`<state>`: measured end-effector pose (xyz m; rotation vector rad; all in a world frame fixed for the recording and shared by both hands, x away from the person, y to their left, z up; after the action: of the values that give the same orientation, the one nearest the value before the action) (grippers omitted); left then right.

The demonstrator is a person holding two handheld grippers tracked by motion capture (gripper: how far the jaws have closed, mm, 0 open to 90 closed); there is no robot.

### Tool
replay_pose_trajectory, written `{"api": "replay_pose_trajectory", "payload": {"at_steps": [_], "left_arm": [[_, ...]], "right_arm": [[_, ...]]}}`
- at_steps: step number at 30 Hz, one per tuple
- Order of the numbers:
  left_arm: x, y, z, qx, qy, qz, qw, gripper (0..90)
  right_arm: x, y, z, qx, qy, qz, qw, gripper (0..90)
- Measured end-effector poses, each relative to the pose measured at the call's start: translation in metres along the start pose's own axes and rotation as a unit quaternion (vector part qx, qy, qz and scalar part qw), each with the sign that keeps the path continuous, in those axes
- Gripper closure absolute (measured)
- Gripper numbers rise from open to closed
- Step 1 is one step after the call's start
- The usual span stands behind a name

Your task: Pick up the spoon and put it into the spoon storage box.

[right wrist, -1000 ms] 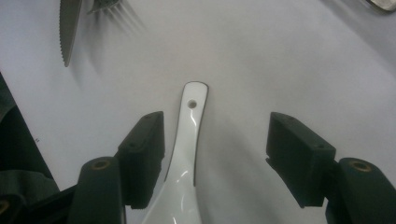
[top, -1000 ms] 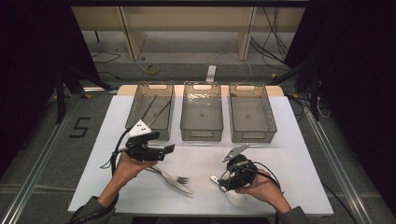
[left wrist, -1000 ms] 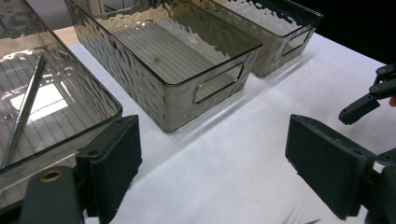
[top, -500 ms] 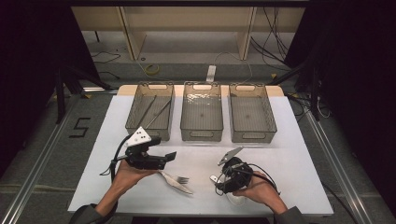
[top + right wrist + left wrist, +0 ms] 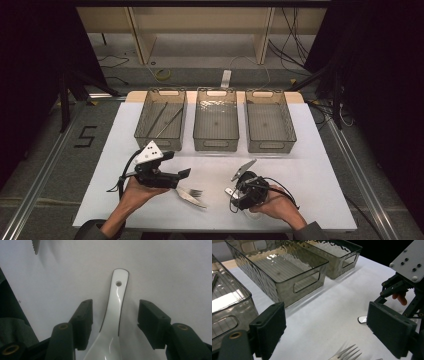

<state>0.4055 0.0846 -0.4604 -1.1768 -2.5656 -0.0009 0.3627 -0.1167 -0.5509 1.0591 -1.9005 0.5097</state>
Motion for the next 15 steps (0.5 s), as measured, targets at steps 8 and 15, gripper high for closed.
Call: {"api": "replay_pose_trajectory", "payload": {"at_steps": [8, 15], "left_arm": [[0.0018, -0.0005, 0.0004, -0.009, 0.001, -0.001, 1.0000, 15.3], [0.0036, -0.0016, 0.0008, -0.020, 0.001, -0.004, 0.9998, 15.3]], "right_arm": [[-0.0030, 0.0017, 0.0033, 0.009, 0.010, 0.003, 0.9999, 58.6], [-0.0032, 0.0007, 0.0031, 0.013, 0.014, 0.015, 0.9997, 65.2]]}}
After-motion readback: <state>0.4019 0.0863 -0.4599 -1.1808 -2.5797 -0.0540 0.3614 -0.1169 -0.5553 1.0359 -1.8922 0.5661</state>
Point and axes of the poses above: each handheld gripper's, and its own axes: x roughly backward along the jaws, z roughly out of its underside, y roughly to its left, the point moved 10 cm from there along -x, roughly forward along the jaws, and after that the axes turned 10 degrees about -y, right-handed, at the moved point
